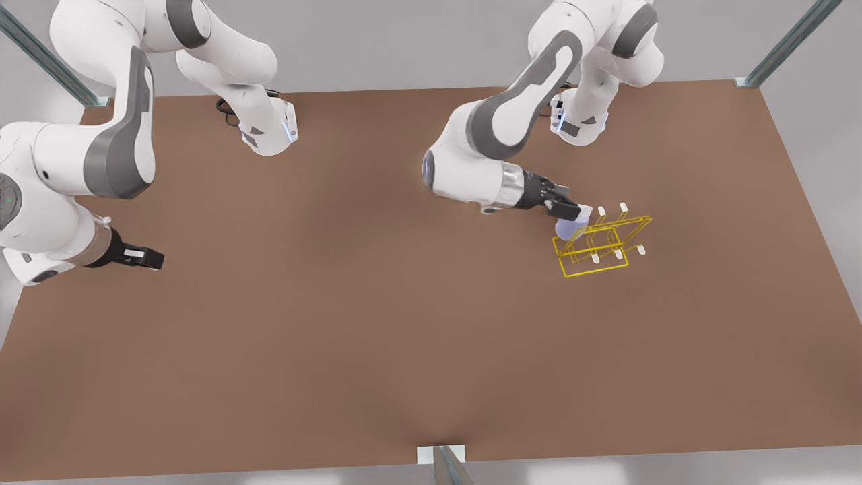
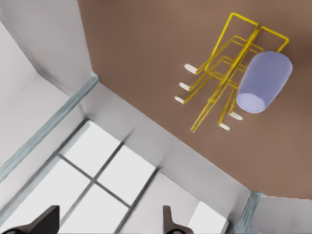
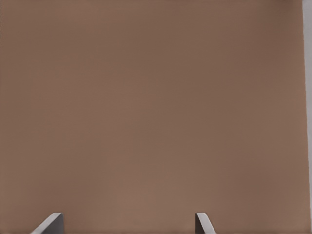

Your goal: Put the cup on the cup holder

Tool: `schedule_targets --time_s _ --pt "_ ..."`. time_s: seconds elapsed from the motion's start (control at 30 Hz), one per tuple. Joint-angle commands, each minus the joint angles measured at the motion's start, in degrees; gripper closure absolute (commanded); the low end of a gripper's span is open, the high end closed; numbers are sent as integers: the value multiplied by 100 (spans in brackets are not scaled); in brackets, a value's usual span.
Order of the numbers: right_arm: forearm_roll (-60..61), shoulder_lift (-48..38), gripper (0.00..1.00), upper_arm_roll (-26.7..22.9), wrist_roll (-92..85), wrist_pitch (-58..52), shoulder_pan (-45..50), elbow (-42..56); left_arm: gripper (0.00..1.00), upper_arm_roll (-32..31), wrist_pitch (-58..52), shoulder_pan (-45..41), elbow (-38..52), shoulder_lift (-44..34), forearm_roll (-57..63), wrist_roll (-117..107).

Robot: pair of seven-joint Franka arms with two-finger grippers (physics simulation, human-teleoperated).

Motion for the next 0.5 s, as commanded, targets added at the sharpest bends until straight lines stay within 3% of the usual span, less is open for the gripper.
schedule_targets --time_s 0.0,0.03,0.1,0.2,0.47 --pt "-18 141 0 1 -32 35 94 11 0 14 741 1352 859 -23 -4321 -3654" --pt "0 211 0 9 -23 70 103 28 0 14 645 1828 1211 -119 -4701 -4167" --pt "167 211 0 1 -32 237 103 37 0 14 530 2329 1106 -971 -4631 -3421" --pt "246 211 0 1 -23 360 94 28 0 -38 1260 2409 -468 -2343 -4086 -2375" --pt "659 247 0 -8 3 483 6 37 0 -30 1410 2409 -758 -2405 -4077 -2277"
